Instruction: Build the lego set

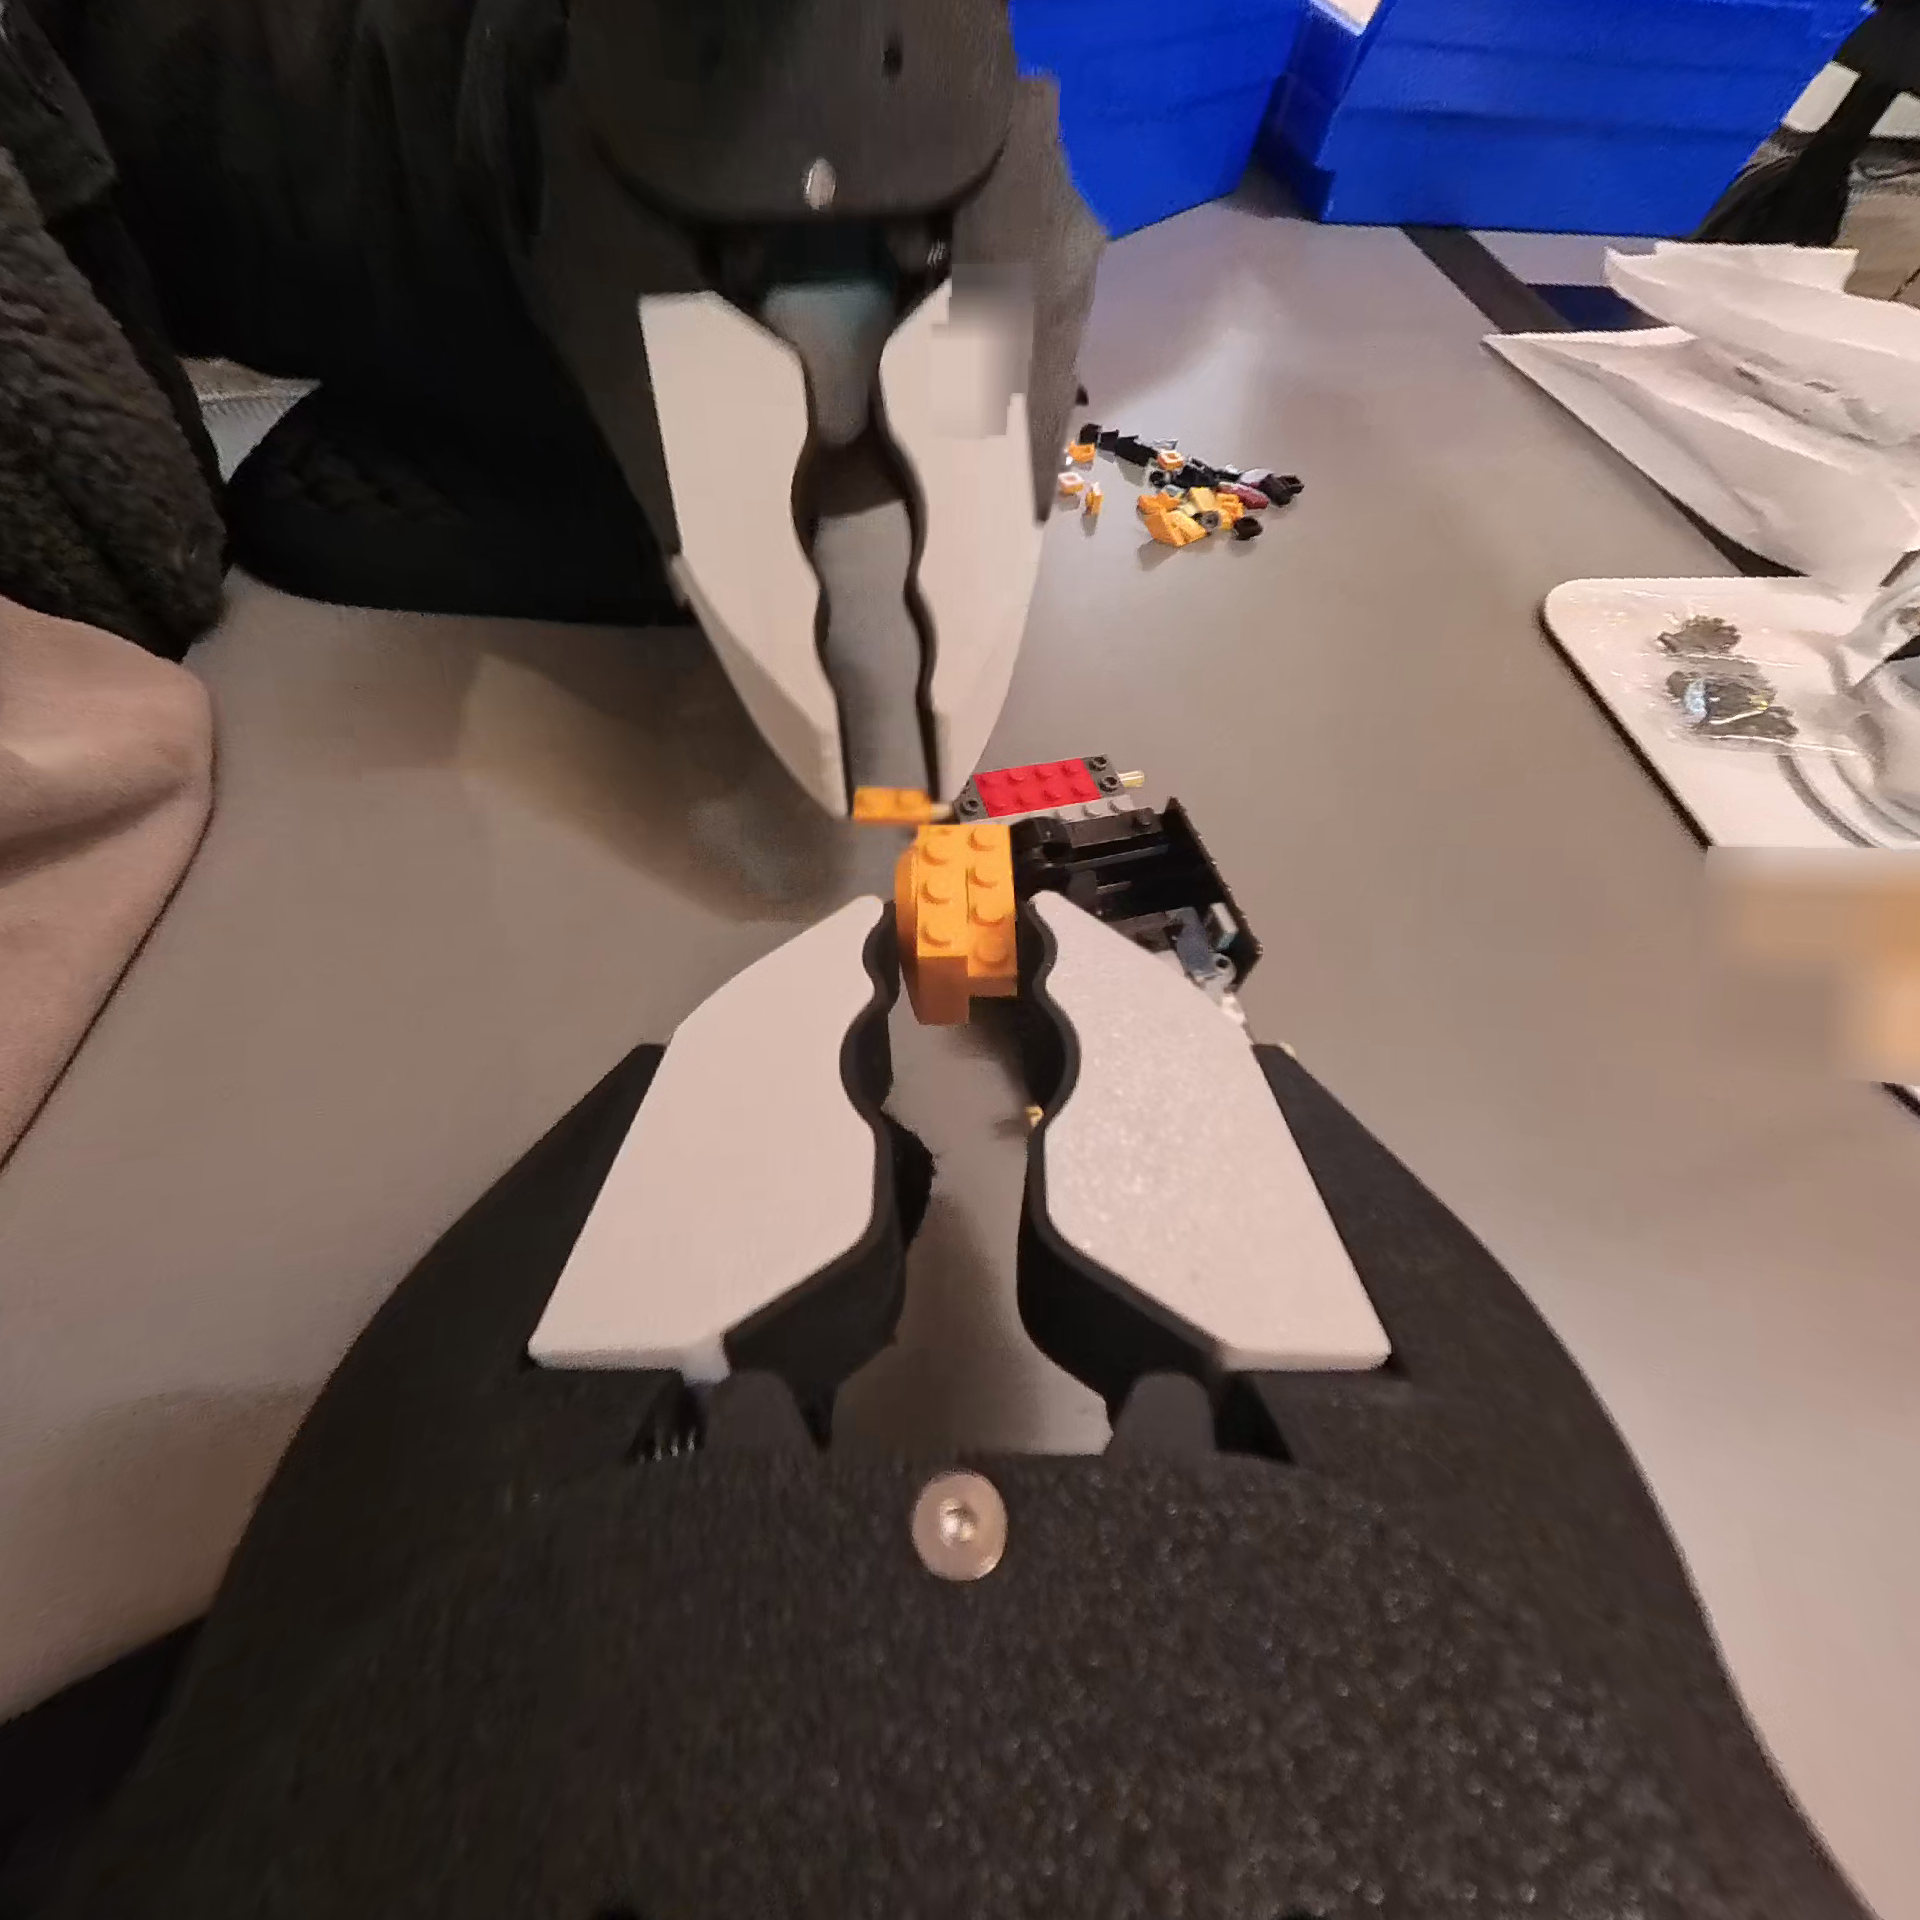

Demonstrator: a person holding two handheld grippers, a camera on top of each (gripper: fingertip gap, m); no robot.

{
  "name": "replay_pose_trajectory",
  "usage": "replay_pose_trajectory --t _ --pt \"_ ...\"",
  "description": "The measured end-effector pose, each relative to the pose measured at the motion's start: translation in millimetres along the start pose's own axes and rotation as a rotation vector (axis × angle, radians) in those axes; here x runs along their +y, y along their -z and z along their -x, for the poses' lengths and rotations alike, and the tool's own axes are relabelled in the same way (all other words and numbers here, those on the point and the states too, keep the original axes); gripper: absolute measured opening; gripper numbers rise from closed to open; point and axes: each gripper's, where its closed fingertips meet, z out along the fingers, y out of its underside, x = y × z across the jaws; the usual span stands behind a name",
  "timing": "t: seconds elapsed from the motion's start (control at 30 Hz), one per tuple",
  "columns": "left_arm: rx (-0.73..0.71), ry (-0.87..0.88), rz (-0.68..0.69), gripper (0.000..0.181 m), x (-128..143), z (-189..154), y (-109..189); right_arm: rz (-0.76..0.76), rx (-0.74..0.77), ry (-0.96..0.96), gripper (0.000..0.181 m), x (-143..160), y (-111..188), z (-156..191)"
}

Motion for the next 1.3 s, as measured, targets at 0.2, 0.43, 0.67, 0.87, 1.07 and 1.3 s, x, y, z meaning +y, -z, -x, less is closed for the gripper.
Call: replay_pose_trajectory --t 0.2,0.43,0.67,0.87,1.07,1.3 --pt "0.003 0.035 -0.038 0.016 -26.3 6.0 12.2 -0.073 0.016 0.074 0.021 -11.6 -0.9 4.5" --pt "-0.031 -0.014 -0.015 0.016 -38.3 11.5 14.0 -0.113 0.052 0.083 0.021 -18.0 2.3 0.3" --pt "-0.028 -0.045 -0.031 0.016 -49.7 9.2 16.2 -0.144 0.050 0.067 0.021 -22.5 3.8 0.0" --pt "-0.039 -0.058 -0.022 0.016 -52.3 9.9 15.8 -0.202 0.032 0.047 0.021 -29.9 7.9 1.5" --pt "-0.044 -0.063 -0.051 0.016 -59.9 9.3 20.3 -0.266 0.020 0.024 0.021 -37.6 13.0 1.3" --pt "-0.043 -0.029 -0.160 0.016 -80.6 9.8 31.4 -0.404 0.029 0.004 0.021 -57.2 27.0 -0.9"
